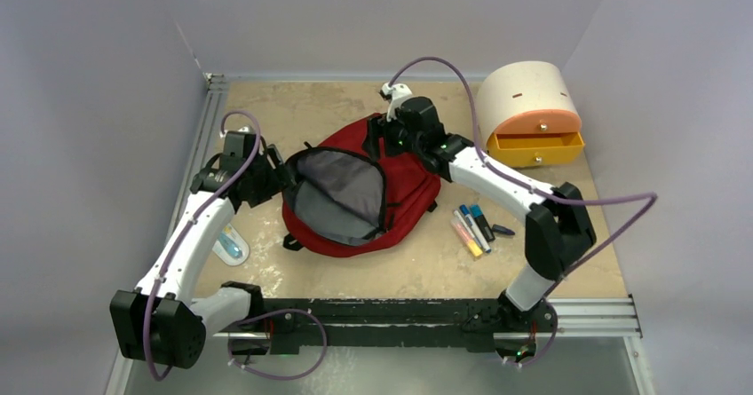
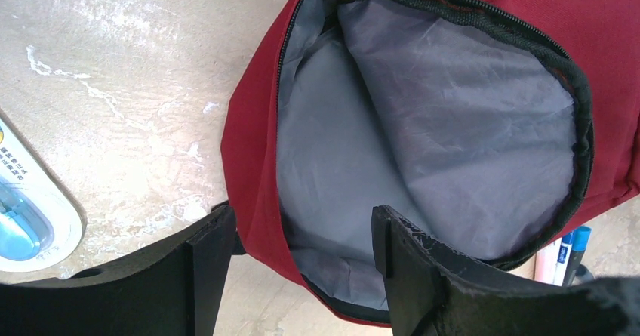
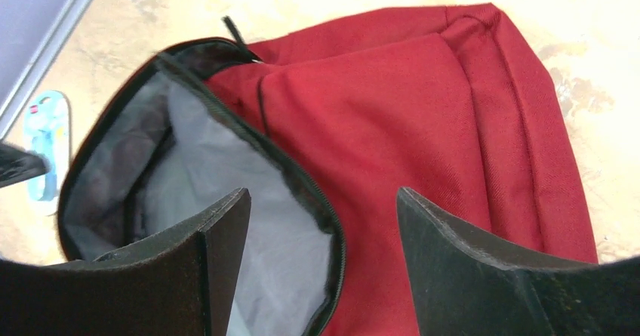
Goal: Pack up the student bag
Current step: Zip the student bag at the center of the board.
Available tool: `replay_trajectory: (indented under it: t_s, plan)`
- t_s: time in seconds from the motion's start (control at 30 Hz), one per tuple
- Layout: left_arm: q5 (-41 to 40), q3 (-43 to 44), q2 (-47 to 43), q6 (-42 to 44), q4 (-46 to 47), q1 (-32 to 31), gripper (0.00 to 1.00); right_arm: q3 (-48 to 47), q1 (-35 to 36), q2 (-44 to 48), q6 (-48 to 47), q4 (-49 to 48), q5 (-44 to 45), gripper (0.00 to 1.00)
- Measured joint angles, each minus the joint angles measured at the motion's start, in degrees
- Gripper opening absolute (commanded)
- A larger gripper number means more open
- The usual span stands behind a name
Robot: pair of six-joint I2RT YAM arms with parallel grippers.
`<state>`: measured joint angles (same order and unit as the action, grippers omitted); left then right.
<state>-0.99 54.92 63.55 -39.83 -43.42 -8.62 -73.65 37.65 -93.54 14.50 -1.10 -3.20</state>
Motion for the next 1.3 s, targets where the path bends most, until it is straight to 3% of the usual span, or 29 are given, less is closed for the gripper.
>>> replay_trajectory:
  t_s: [0.3,0.43,0.53,0.87,1.17,1.3]
  plan:
    - [0.4,-0.5,-2.4,0.0,-0.9,0.0,0.65,-8.5,-3.7,-14.4,1.3,2.9,1.2,0.37]
    - [0.4,-0.5,-4.7,0.0,-1.1,0.0,0.65,-9.7,-3.7,-17.2,0.0,3.9,2.1,0.29]
    - [0.3,0.0,-4.9,0.1,-1.6,0.0,0.65,-9.7,-3.6,-17.6,-2.3,4.8,-2.2,0.24]
    - [0.1,2.9,-2.7,0.2,-2.0,1.0,0.65,-6.1,-0.2,-14.6,-7.9,5.5,-21.6,0.21]
    - [-4.8,11.1,0.7,5.1,-2.5,3.1,0.67,-1.6,10.9,-11.0,-7.1,3.8,-26.4,0.25]
    - [-4.2,12.7,2.3,7.1,-1.3,4.0,0.67,0.0,12.2,-10.8,-5.7,3.7,-25.2,0.30]
